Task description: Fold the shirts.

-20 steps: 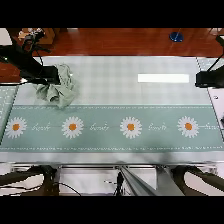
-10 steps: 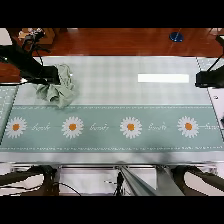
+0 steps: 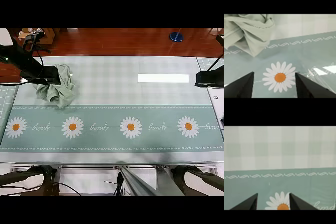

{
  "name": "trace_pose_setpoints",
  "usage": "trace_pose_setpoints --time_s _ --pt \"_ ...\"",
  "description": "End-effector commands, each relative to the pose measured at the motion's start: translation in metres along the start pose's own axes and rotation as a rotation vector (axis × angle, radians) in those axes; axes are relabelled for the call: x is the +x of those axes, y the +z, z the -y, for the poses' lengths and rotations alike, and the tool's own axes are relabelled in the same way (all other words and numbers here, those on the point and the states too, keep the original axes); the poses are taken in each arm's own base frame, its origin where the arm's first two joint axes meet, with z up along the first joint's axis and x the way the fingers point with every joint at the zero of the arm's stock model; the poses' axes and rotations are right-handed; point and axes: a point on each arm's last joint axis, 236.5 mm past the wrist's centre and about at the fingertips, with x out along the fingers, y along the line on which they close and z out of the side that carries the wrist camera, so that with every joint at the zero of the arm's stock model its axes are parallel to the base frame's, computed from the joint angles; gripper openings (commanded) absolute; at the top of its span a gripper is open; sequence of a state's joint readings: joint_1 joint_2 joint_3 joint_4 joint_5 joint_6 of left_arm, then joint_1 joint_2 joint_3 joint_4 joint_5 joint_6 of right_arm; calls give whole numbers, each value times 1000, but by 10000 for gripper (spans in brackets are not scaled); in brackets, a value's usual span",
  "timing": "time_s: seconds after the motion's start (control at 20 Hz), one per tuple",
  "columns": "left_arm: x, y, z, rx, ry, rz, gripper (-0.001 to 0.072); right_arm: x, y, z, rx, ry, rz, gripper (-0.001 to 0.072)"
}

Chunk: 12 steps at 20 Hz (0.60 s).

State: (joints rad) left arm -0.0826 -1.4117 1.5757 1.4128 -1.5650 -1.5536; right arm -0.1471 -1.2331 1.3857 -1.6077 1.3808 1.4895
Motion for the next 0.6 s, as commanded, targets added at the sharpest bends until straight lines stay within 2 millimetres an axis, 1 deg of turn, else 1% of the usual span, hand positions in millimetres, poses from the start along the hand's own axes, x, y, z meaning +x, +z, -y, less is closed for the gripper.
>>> trace_pose_setpoints --time_s 0.0,0.15,0.3,0.4,0.45,0.55 --pt "5 1 -1 -3 0 -7 617 -1 18 0 1 -2 74 479" --pt "13 2 -1 -11 -5 -28 616 -1 24 0 2 1 104 479" --pt "25 3 10 -26 -62 -53 616 -2 32 0 1 -2 136 479" --pt "33 4 8 -28 -61 -69 616 -3 37 1 0 -5 155 479" --pt "38 9 0 -1 -35 -52 617 -3 38 1 -2 -6 161 479" --pt "41 39 -33 14 81 62 619 -3 38 1 -9 -7 161 479"
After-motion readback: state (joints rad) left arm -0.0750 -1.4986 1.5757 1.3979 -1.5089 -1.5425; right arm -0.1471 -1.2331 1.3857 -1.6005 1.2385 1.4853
